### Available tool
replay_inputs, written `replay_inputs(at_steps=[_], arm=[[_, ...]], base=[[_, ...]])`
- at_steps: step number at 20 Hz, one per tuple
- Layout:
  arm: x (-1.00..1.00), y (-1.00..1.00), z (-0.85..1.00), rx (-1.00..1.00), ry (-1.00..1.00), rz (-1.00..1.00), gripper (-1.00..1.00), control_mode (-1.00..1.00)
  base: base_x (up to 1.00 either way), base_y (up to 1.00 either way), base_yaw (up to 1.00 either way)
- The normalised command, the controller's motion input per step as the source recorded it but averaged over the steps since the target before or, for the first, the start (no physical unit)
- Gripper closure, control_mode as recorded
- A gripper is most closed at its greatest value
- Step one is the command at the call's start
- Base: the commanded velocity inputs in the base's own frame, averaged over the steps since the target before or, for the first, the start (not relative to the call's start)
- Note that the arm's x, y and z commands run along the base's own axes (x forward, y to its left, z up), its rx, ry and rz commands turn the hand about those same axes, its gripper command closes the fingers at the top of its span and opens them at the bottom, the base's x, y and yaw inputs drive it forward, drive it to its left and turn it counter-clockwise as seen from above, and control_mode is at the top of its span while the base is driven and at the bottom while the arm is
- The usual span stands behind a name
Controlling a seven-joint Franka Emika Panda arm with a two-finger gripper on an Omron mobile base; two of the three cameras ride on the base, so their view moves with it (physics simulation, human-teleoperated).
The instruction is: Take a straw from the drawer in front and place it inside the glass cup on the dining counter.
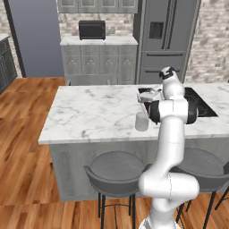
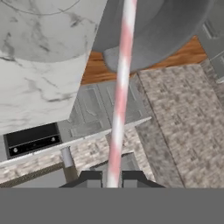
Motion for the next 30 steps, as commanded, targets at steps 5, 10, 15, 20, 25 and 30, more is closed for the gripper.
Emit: replay_inputs(at_steps=[5, 10, 15, 20, 25, 30], arm=[[0.19, 0.00, 0.01, 0.00, 0.00, 0.00, 1.00, -1.00], [0.17, 0.00, 0.03, 0.05, 0.00, 0.01, 1.00, -1.00], [-0.01, 0.00, 0.06, 0.14, 0.00, 0.03, 1.00, -1.00], [-0.03, 0.00, 0.35, 0.10, 0.00, 0.00, 1.00, -1.00], [0.00, 0.00, 0.46, 0.03, 0.01, 0.00, 1.00, -1.00], [0.00, 0.00, -0.02, 0.00, 0.02, 0.00, 1.00, -1.00]], base=[[0.00, 0.00, 0.00], [0.00, 0.00, 0.00], [0.00, 0.00, 0.00], [0.00, 0.00, 0.00], [0.00, 0.00, 0.00], [0.00, 0.00, 0.00]])
